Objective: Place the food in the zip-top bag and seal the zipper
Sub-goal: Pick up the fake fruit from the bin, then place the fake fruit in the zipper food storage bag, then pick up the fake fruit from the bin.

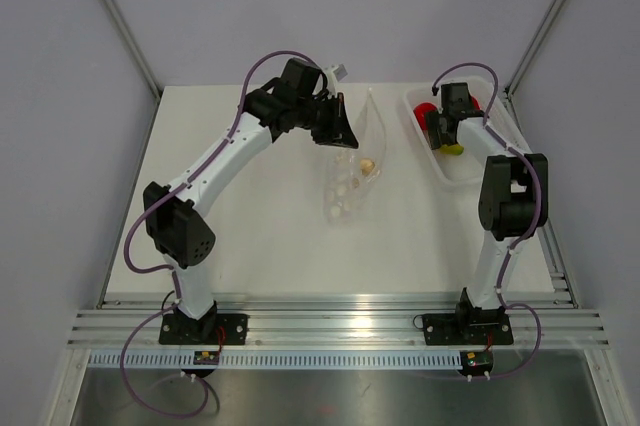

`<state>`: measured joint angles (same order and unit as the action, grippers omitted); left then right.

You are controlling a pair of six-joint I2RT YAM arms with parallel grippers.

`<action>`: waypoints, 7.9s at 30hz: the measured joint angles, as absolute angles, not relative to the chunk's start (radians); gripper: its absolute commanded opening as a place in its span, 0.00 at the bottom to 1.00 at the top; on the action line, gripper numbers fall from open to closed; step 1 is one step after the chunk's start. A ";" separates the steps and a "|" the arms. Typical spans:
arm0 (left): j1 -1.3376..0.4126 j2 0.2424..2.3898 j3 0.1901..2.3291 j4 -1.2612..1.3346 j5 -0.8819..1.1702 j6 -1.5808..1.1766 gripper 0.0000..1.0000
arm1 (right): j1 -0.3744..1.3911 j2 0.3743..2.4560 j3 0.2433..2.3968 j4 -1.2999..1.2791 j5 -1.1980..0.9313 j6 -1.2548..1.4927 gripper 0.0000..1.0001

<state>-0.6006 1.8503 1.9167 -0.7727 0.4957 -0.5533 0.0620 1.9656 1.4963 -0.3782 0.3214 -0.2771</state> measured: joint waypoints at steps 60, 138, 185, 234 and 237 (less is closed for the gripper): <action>-0.628 1.949 1.947 -0.809 0.520 -0.521 0.00 | -0.032 2.065 1.458 -0.064 -0.062 -0.345 0.99; -0.681 2.086 2.003 -0.604 0.591 -0.706 0.00 | 0.286 1.297 1.085 -0.233 -0.094 0.448 0.94; -0.641 1.990 1.937 -0.689 0.526 -0.575 0.00 | -0.171 1.992 1.646 -0.471 0.194 0.365 0.99; -0.641 2.028 1.998 -0.757 0.536 -0.487 0.00 | -0.229 1.954 1.418 -0.205 0.139 0.690 0.59; -0.641 2.038 2.005 -0.775 0.534 -0.479 0.00 | -0.230 1.816 1.342 -0.193 0.128 0.677 0.59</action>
